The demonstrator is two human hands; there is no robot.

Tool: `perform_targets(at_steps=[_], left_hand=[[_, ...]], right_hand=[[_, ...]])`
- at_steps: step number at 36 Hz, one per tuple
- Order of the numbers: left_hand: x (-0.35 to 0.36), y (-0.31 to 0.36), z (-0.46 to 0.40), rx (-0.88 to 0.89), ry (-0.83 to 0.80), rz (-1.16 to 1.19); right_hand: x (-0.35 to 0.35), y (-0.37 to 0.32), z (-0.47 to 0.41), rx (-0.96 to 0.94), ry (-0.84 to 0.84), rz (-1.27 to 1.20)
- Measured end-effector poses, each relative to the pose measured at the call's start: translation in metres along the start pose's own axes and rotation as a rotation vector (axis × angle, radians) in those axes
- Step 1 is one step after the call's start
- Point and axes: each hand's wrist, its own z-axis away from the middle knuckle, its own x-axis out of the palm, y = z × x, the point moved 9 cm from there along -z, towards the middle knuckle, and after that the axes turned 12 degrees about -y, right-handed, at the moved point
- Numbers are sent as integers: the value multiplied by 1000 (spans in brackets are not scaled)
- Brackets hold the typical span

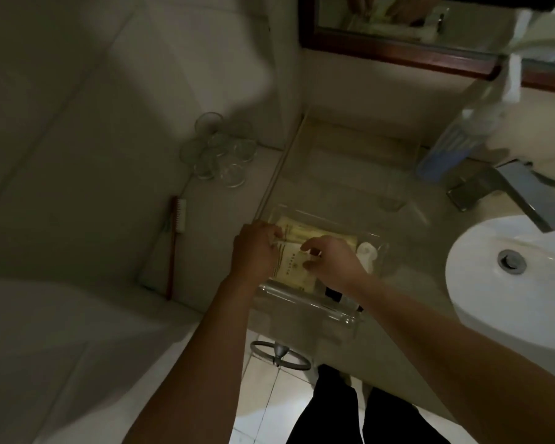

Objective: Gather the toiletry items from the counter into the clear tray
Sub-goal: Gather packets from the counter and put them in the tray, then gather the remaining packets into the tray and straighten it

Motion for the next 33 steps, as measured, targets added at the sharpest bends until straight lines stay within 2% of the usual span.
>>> perform_targets(at_steps=[10, 16, 20, 26, 33], left_hand=[[31, 17, 7, 16, -97, -94], [32, 24, 11, -83, -102, -203], [27, 52, 8, -51, -96, -98], [26, 162, -1, 142, -36, -126], [71, 348, 7, 432, -45, -302]], right_hand=[[-24, 25, 22, 19, 108, 57], [-41, 50, 43, 64, 143, 13], [-62, 68, 66, 98, 163, -7], [-128, 104, 130, 156, 271, 10], [-209, 201, 245, 283, 521, -114]])
